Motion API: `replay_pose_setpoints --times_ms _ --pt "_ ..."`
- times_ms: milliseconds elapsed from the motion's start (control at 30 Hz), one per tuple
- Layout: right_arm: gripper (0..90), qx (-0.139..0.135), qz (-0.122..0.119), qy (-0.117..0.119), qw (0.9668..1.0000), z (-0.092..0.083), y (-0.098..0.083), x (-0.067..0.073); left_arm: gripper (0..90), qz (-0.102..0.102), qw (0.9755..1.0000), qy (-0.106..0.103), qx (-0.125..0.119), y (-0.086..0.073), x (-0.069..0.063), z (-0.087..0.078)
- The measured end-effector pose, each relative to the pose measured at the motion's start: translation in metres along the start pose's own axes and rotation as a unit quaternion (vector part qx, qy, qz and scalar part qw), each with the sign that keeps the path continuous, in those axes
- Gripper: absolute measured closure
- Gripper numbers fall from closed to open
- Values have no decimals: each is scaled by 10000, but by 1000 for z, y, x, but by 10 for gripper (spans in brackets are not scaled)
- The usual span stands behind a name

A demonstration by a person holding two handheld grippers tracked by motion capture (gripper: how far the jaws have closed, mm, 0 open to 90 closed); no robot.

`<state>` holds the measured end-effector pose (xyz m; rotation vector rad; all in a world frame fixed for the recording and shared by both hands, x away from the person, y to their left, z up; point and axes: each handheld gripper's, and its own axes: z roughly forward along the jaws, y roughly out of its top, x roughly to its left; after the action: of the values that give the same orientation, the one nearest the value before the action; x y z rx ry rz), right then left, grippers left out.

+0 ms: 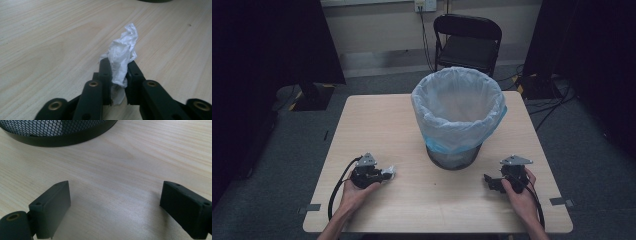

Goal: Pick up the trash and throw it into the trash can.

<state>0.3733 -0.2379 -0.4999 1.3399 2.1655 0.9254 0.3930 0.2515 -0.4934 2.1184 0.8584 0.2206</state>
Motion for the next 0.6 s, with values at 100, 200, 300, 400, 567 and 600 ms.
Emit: replay_pose_setpoints --times_ms 100,200,300,400,567,600 --pt "87 0 -1 0 10000 0 0 0 805 -92 9999 -48 -77 1 1 -2" --pt "87 -4 1 -5 10000 0 0 0 808 -277 9989 -212 -316 6 0 -9" --pt "86 -2 -2 -4 10000 0 0 0 807 -285 9984 -282 -410 11 -2 -11" --pt "86 -2 -4 -4 10000 0 0 0 808 -350 9966 -448 -591 20 -7 -16" --pt "87 1 2 -8 10000 0 0 0 810 -317 9947 -588 -783 33 -10 -22" --pt "86 -3 -3 -4 10000 0 0 0 810 -314 9931 -642 -925 41 -10 -26"
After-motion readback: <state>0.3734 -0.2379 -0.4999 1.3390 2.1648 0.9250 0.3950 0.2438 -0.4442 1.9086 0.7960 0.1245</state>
